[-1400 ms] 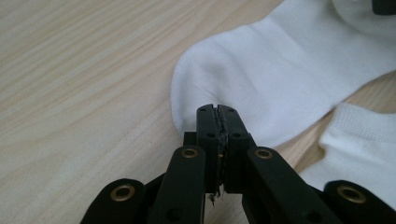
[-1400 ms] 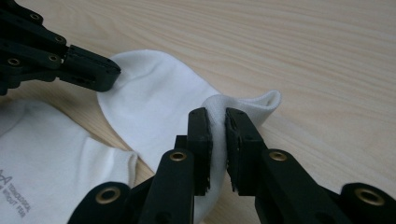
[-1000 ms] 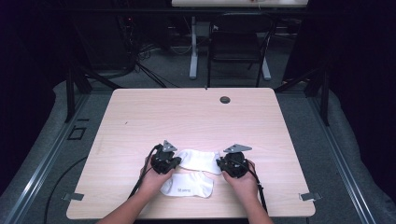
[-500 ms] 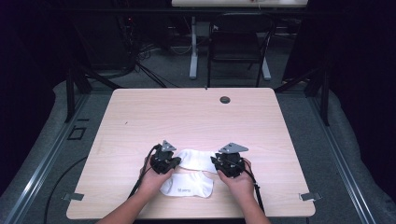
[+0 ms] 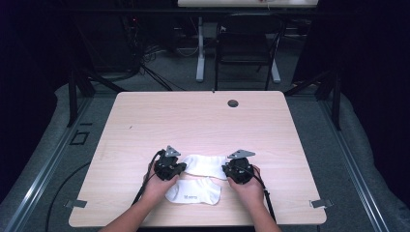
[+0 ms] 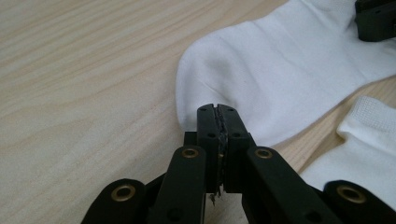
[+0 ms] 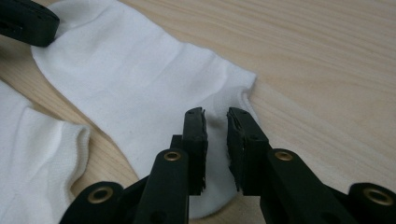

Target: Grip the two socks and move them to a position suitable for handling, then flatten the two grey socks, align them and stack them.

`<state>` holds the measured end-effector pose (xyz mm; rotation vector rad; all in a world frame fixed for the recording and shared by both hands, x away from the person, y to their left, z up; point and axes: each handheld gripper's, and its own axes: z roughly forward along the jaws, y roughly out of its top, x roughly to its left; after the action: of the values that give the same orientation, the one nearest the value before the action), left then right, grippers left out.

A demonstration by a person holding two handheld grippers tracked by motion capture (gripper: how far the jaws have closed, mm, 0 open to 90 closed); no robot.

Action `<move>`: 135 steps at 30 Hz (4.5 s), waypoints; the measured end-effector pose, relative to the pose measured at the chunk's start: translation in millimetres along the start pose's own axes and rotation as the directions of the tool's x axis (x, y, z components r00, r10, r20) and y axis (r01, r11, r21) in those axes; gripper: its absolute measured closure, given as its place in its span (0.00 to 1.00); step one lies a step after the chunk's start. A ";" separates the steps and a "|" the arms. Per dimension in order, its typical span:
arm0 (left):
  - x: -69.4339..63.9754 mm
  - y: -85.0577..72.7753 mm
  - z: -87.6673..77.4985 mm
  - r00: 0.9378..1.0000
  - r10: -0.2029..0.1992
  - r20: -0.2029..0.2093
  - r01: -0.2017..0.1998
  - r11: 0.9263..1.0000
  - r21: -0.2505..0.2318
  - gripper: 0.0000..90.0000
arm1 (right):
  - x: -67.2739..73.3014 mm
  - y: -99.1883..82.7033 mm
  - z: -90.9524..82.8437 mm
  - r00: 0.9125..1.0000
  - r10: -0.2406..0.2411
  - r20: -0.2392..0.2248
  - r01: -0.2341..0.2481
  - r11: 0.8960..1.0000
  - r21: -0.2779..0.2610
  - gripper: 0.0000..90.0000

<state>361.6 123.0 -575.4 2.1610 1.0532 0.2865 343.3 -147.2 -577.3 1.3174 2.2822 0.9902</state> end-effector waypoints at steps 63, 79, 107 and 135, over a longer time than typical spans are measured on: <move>-21.4 -52.3 -52.5 0.994 0.033 0.100 -0.031 0.999 -0.016 0.82 | 42.4 -18.7 -31.4 0.981 -0.103 -0.166 0.117 0.990 0.076 0.90; 4.1 -38.2 -46.9 0.998 0.054 0.019 -0.052 0.991 -0.122 0.68 | 20.8 -11.3 -39.6 0.991 -0.037 -0.130 0.033 0.999 -0.032 0.64; 27.0 1.6 -11.2 1.000 -0.017 -0.006 0.016 0.996 -0.090 0.62 | -25.5 6.0 -17.9 0.994 0.096 -0.057 -0.098 0.994 -0.045 0.69; 27.1 2.0 -0.4 0.999 -0.034 0.041 0.036 0.999 -0.039 0.96 | -19.1 4.5 0.2 0.989 0.108 -0.100 -0.110 0.994 -0.013 0.96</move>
<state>380.1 142.9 -576.5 2.1023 1.0528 0.2446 356.2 -161.9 -575.5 1.4293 2.2874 1.1331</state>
